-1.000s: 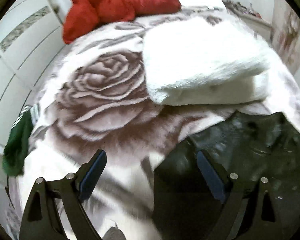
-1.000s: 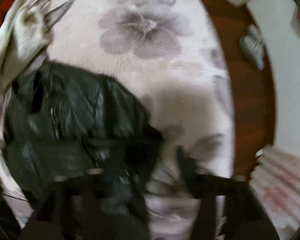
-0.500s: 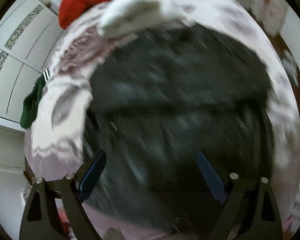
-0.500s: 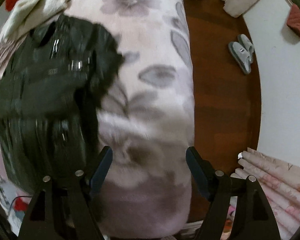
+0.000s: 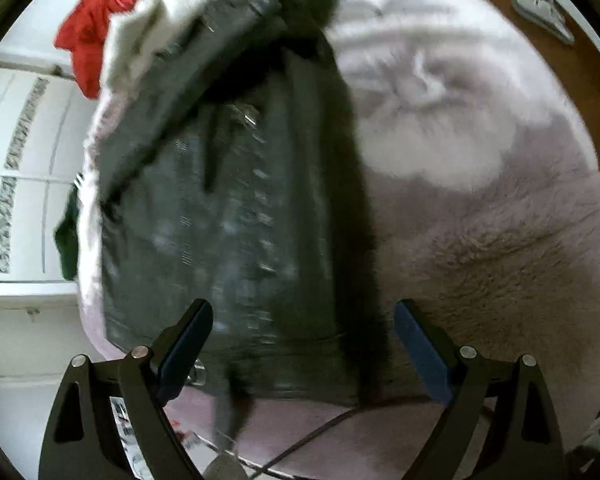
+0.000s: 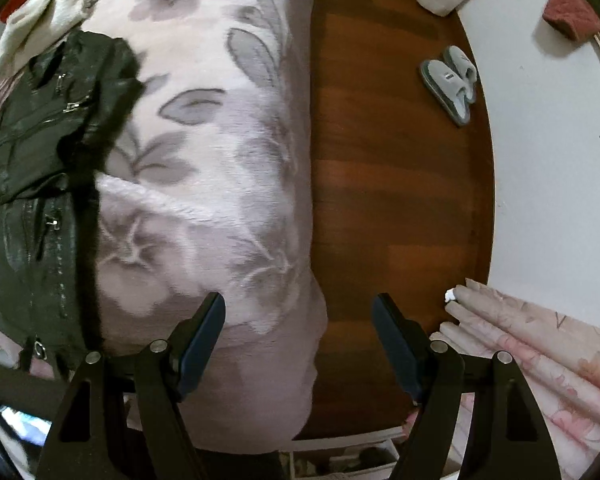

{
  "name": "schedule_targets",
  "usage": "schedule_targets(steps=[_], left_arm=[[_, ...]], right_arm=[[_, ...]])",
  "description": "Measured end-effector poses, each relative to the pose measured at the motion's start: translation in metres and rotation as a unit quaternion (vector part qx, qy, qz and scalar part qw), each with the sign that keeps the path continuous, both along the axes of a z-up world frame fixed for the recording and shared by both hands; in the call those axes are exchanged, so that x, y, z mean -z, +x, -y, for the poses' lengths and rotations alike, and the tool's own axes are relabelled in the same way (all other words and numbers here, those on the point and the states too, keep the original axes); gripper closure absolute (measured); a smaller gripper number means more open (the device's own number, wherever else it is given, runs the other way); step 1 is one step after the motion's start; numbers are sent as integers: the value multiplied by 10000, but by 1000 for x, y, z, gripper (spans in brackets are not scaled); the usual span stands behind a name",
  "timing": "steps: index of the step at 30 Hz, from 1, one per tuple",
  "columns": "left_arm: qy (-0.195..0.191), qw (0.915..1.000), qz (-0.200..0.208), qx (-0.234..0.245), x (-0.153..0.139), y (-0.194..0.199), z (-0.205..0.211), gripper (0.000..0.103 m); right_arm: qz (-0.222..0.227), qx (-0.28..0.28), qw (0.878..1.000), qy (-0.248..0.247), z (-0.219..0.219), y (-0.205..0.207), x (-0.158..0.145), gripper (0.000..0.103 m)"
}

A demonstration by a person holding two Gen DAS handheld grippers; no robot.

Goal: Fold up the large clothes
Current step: 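Grasp the jacket's hem with the left tool while the right tool grasps the other hem corner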

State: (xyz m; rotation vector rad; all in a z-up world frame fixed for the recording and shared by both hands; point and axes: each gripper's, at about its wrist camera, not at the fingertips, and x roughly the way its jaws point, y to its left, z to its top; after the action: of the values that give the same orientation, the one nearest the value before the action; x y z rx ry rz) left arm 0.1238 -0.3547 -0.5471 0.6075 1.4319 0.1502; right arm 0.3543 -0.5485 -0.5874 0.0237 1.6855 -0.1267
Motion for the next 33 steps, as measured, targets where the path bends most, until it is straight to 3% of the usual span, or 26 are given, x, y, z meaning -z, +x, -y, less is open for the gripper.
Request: schedule_targets(steps=[4,8,11,12,19,22,25,29,33], left_arm=[[-6,10000,26,-54,12,6,-4,8],[-266,9993,173,-174,4,12,-19,12],[-464,9978,354,-310,-12,16,-28,87],[-606,9966,395,-403,-18,17,-28,90],[-1351,9860,462,-867,-39,22,-57,95],[-1678,9788,429,-1090,-43,23,-67,95],[-2126,9659,399,-1424,-45,25,-83,95],[-2949,9334,211,-2031,-34,27,-111,94],[-2866,9399,171,-1846,-28,28,-110,95]], right_arm=[[-165,-8,9998,-85,21,-2,11,26],[-143,422,9962,753,37,10,22,26],[-83,559,9778,2018,29,36,44,26],[-105,522,9692,2404,23,46,53,26],[-228,577,9125,4043,-35,125,107,26],[-292,650,8996,4309,-60,155,121,26],[-348,595,8998,4309,-77,170,128,26],[-471,390,9083,4138,-90,175,134,26],[-498,443,9074,4149,-92,178,140,26]])
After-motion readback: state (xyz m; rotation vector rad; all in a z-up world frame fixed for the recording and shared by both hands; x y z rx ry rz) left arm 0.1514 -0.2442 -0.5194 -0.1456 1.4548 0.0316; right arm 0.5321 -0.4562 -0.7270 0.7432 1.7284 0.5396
